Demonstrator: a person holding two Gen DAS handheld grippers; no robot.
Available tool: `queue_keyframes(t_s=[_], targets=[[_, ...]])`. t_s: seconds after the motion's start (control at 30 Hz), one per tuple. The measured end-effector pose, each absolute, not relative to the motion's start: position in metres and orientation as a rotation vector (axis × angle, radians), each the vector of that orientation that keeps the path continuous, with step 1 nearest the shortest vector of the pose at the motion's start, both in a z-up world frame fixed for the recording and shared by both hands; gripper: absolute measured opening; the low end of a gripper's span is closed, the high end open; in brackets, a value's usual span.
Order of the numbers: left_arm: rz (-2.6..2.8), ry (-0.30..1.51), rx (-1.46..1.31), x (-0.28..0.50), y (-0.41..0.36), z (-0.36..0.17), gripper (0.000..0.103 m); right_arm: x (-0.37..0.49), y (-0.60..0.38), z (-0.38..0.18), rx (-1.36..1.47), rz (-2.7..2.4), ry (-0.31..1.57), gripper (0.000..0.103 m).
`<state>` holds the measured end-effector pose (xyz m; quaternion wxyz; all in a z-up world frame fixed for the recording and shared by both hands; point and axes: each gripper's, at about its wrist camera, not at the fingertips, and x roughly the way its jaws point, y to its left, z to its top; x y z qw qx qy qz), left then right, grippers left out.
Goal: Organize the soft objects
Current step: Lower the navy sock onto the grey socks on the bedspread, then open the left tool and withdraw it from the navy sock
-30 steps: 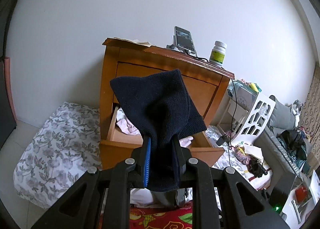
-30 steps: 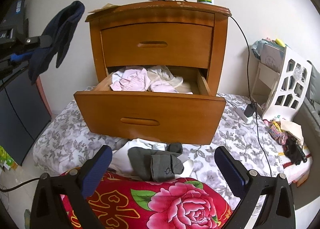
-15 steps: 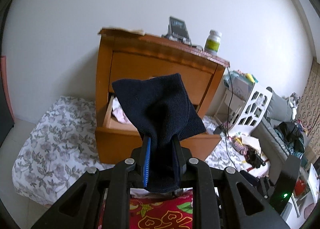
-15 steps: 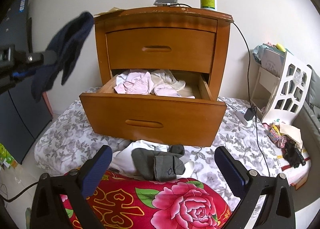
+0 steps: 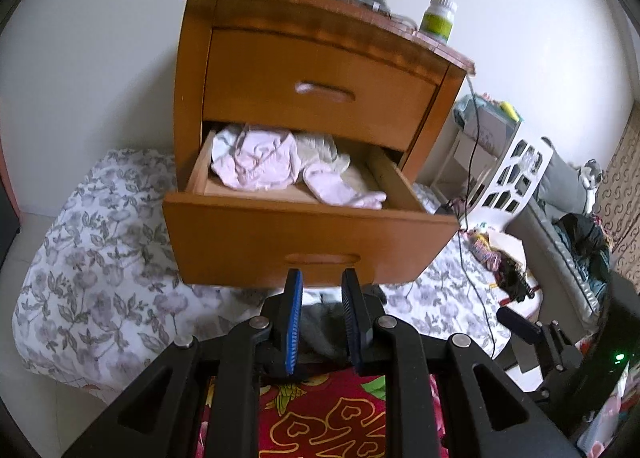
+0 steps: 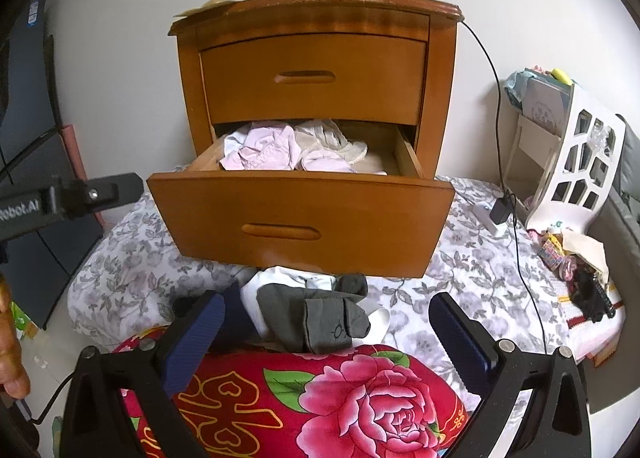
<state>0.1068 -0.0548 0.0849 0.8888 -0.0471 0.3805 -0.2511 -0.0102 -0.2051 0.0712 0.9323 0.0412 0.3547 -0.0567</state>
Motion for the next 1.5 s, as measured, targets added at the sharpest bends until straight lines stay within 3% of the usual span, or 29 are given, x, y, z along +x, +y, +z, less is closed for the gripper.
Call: queue_keyframes(t_s=[0.53, 0.57, 0.63, 0.67, 0.7, 0.97, 1.1, 1.27, 1.5], targets=[[-0.447, 1.044, -0.072, 0.136, -0.070, 0.003, 0.021, 0.001, -0.212, 0.044, 0.116, -0.099, 0.815, 0.103], [-0.440, 1.054, -0.069, 0.137, -0.070, 0.001, 0.023, 0.001, -0.212, 0.042, 0.118, -0.098, 0.819, 0.103], [-0.419, 1.069, -0.060, 0.139, -0.070, -0.003, 0.039, 0.002, -0.213, 0.040, 0.122, -0.098, 0.825, 0.103], [-0.402, 1.072, -0.055, 0.139, -0.070, -0.004, 0.056, 0.002, -0.213, 0.039, 0.124, -0.097, 0.828, 0.103], [-0.387, 1.071, -0.051, 0.139, -0.069, -0.004, 0.064, 0.002, -0.213, 0.038, 0.126, -0.097, 0.830, 0.103], [-0.314, 1.075, -0.043, 0.145, -0.061, -0.009, 0.078, 0.007, -0.215, 0.030, 0.131, -0.094, 0.853, 0.103], [-0.291, 1.016, -0.034, 0.146, -0.059, -0.007, 0.094, 0.010, -0.215, 0.025, 0.131, -0.094, 0.871, 0.103], [-0.257, 0.961, -0.013, 0.149, -0.054, -0.006, 0.100, 0.014, -0.216, 0.019, 0.130, -0.100, 0.889, 0.103], [-0.235, 0.878, -0.043, 0.151, -0.044, 0.001, 0.100, 0.021, -0.218, 0.015, 0.130, -0.106, 0.904, 0.103]])
